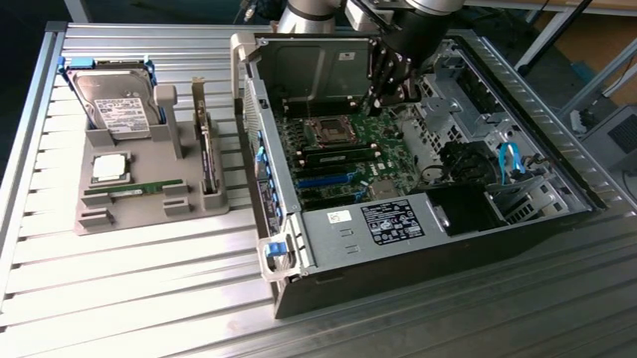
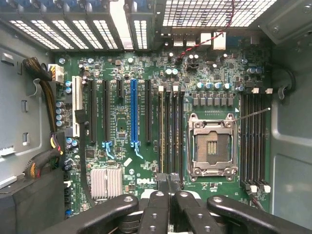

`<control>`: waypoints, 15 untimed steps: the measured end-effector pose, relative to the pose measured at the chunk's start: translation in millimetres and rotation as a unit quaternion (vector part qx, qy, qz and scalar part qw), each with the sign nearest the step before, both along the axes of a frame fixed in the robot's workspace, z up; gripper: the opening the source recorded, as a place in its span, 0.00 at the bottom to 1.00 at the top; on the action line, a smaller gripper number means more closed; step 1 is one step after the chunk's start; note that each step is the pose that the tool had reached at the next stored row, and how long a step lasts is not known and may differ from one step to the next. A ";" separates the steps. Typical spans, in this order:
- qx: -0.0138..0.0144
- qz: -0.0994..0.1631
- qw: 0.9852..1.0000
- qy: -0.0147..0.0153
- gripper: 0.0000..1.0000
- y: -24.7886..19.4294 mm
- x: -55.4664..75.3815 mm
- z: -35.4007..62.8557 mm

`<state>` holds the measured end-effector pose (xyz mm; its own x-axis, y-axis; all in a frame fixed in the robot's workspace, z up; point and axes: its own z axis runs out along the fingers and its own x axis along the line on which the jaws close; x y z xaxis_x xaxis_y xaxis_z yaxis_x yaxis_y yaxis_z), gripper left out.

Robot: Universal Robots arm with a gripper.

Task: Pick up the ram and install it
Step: 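Press down the ram until it locks into place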

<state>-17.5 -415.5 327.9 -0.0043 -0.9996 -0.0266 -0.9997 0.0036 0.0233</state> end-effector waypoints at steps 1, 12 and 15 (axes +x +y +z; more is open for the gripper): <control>0.000 0.000 1.000 0.000 0.10 0.0 0.0 0.0; 0.000 0.000 1.000 0.000 0.10 0.0 38.3 0.0; 0.000 0.000 1.000 0.000 0.10 0.0 39.7 0.0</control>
<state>22.2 -415.5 327.9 -0.0042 -0.9996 -0.0265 -0.9997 0.0036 0.0233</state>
